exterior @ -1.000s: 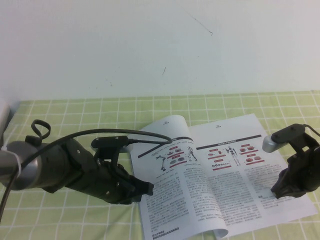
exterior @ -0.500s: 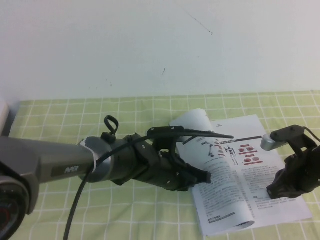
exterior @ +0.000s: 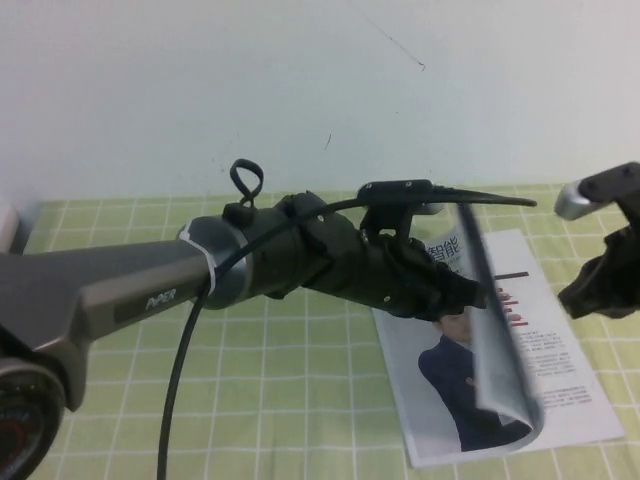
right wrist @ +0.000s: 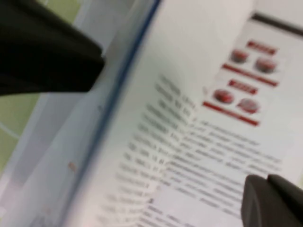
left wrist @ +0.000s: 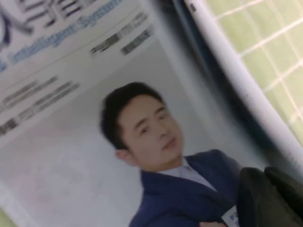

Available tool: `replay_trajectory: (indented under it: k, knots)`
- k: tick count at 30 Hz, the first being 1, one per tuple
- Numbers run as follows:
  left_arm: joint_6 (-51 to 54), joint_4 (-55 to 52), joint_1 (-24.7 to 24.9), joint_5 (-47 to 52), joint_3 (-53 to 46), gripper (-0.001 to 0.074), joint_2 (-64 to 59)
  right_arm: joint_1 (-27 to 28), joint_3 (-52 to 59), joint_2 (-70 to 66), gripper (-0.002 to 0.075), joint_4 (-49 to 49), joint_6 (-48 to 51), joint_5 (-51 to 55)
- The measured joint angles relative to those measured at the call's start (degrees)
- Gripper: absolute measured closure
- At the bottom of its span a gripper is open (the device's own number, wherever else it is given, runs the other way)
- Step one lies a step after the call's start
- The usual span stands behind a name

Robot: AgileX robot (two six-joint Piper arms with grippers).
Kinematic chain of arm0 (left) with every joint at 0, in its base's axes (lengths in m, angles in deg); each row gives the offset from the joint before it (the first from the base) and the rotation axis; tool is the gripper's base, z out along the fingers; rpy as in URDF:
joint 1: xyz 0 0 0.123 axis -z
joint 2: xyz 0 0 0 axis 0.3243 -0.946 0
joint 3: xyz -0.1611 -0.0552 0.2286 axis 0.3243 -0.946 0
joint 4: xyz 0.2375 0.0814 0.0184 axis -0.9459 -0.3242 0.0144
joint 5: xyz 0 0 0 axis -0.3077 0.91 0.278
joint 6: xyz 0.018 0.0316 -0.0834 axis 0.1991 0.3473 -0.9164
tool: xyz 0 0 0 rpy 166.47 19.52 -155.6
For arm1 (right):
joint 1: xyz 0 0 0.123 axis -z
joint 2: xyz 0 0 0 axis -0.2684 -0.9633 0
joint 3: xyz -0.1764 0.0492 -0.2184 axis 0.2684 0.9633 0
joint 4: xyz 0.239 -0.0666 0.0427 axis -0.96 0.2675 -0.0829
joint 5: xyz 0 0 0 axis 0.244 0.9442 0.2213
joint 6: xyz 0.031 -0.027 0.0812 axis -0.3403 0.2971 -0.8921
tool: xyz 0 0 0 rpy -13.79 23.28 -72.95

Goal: Close book
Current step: 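Close the open booklet and leave it lying on the table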

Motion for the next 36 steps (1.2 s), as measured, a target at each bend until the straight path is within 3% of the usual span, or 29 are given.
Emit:
replay_trajectory:
  k: [6,10,15,18,25,36]
  knots:
    - [-3.72,-17.26,0.00,3.32,0.71,0.0739,6.90,3.81,-4.03,8.94,0.0729,14.89,-9.09,5.77]
    - [-20.64,-42.56,0.00,6.52,0.89,0.0739,13.37,6.73,-4.27,15.77,0.0729,22.64,-15.15,9.53]
    - [-45.90,-76.15,-0.10,18.21,0.89,0.0739,21.12,9.57,-3.99,24.32,0.0729,25.42,-17.86,11.33]
    - [-55.54,-86.28,-0.42,24.73,0.89,0.0739,25.31,9.89,-1.76,30.34,0.0729,25.61,-18.27,10.43]
    - [-62.93,-90.19,-0.46,25.31,-5.26,0.0739,38.50,9.89,8.84,46.03,0.0729,25.61,-18.57,6.69]
    - [-71.60,-90.66,-0.55,13.21,-32.75,0.0739,58.69,9.89,27.42,72.00,0.0729,24.89,-20.06,5.02]
